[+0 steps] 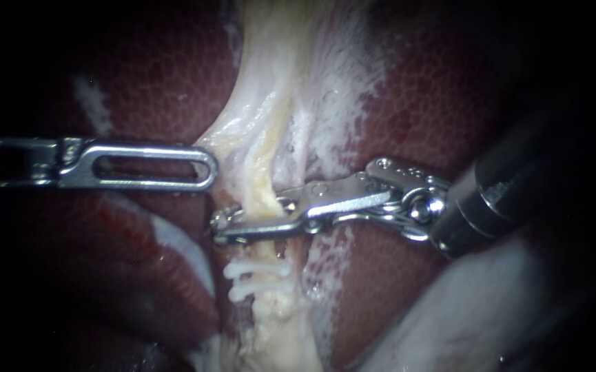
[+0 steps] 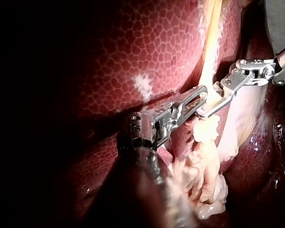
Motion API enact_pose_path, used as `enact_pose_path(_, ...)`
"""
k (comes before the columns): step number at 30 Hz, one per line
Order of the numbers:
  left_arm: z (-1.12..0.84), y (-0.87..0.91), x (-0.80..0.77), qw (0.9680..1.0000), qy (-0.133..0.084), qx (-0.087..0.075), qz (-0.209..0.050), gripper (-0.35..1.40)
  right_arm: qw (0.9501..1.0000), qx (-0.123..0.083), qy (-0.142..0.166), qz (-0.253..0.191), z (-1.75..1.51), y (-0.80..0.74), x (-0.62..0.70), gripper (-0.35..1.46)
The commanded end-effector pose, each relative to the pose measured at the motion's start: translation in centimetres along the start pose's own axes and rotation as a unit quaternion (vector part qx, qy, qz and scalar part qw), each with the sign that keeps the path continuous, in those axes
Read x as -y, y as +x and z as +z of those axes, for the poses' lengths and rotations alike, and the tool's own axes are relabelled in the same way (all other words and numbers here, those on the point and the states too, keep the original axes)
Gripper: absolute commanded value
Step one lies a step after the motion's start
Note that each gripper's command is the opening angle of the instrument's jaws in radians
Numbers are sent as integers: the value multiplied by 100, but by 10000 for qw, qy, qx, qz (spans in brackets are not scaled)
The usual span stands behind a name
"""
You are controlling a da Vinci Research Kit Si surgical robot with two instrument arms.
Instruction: Going back third clip left tube
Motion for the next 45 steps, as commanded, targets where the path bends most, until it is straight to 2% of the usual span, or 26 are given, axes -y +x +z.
enact_pose_path(1,0,0,1,10000,-3,1,1,-35,10000,-2,1,0,1,-1,0,-35)
enact_pose_path(25,0,0,1,10000,-3,1,2,-35,10000,-19,-29,29,2,0,-1,-35)
enact_pose_path(26,0,0,1,10000,-3,2,2,-35,10000,-19,-29,29,1,0,-1,-29)
enact_pose_path(27,0,0,1,10000,-3,1,2,-35,10000,-20,-29,31,1,0,-1,-12)
enact_pose_path(28,-1,0,1,10000,-3,1,2,-35,9993,16,-27,-380,1,1,-1,13)
enact_pose_path(29,-1,0,1,10000,-3,1,2,-35,9971,43,-39,-762,1,1,-1,29)
enact_pose_path(31,-1,0,1,10000,-3,1,2,-35,9923,71,-80,-1230,1,2,-2,49)
enact_pose_path(36,-1,0,1,10000,-3,1,2,-35,9854,43,-333,-1670,-1,2,-4,58)
enact_pose_path(41,-1,0,1,10000,-3,1,2,-35,9729,98,-422,-2270,-4,2,-9,60)
enact_pose_path(45,-1,1,2,10000,-4,2,2,-35,9686,119,-445,-2444,-10,0,-10,60)
